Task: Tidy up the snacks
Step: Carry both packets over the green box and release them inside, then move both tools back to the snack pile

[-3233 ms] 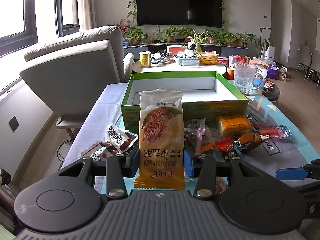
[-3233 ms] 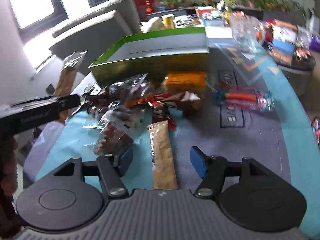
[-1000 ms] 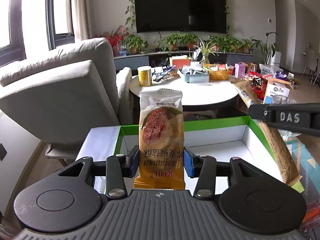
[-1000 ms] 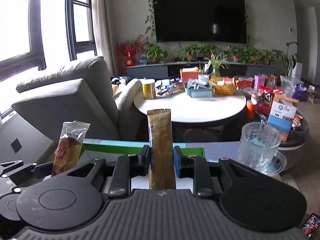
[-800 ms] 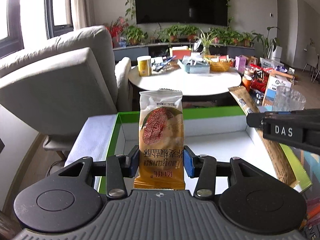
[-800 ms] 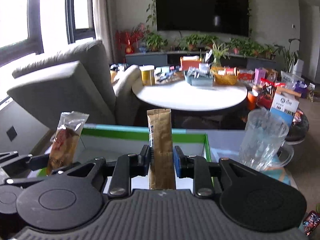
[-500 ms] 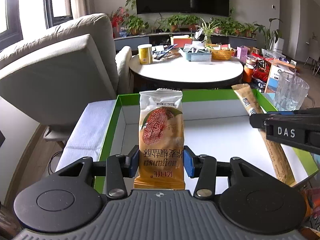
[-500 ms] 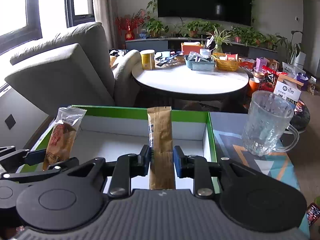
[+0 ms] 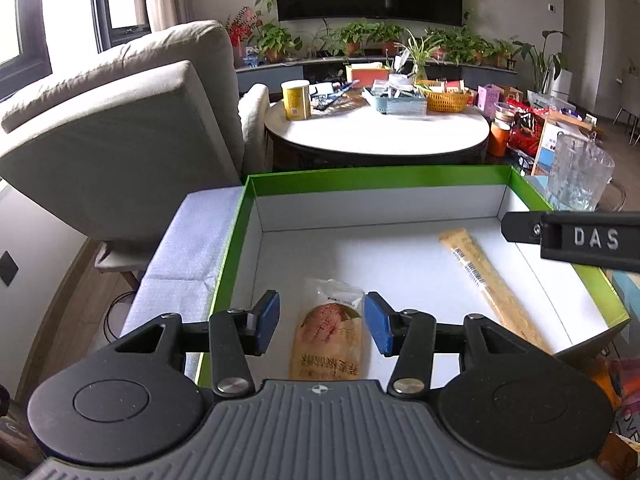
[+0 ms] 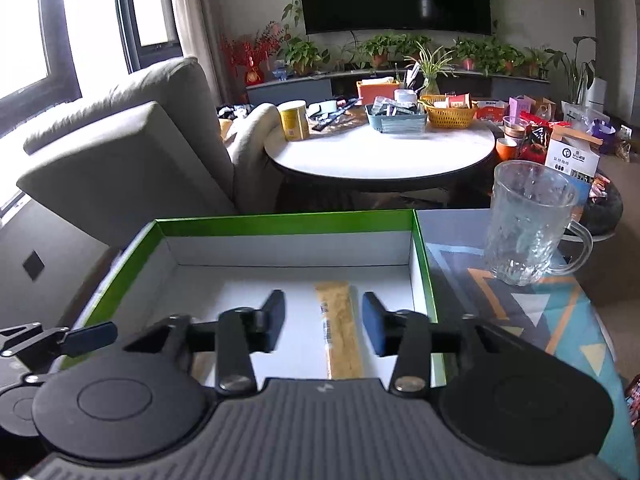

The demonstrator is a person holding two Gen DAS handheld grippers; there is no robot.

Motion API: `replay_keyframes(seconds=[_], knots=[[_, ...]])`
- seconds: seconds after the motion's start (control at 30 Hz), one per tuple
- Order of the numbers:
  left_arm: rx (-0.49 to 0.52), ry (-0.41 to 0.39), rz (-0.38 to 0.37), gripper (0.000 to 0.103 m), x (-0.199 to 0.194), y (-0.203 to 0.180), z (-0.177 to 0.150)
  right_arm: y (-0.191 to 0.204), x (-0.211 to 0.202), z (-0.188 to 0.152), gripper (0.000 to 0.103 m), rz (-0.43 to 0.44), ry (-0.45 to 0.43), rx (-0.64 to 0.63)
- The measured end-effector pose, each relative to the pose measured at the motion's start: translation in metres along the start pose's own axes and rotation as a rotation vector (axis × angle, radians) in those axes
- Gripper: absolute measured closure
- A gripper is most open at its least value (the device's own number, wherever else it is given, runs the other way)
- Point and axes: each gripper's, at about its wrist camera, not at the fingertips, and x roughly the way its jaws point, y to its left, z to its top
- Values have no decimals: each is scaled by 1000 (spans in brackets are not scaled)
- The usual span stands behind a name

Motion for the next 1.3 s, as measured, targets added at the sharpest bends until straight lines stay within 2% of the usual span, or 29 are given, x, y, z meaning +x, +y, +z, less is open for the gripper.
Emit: replay_keyframes(seconds=[0.6,0.83,1.3], knots=[[-24,-59,21,56,-53,14,-12,12,-55,-25,52,51,-23,-67],[-19,-62,32,55,-75,21,-27,21,-77,-44,45,84,-25,-109],[-24,-13,35,55,-100,25,-68,9,-96,-90,45,77,74,-74]])
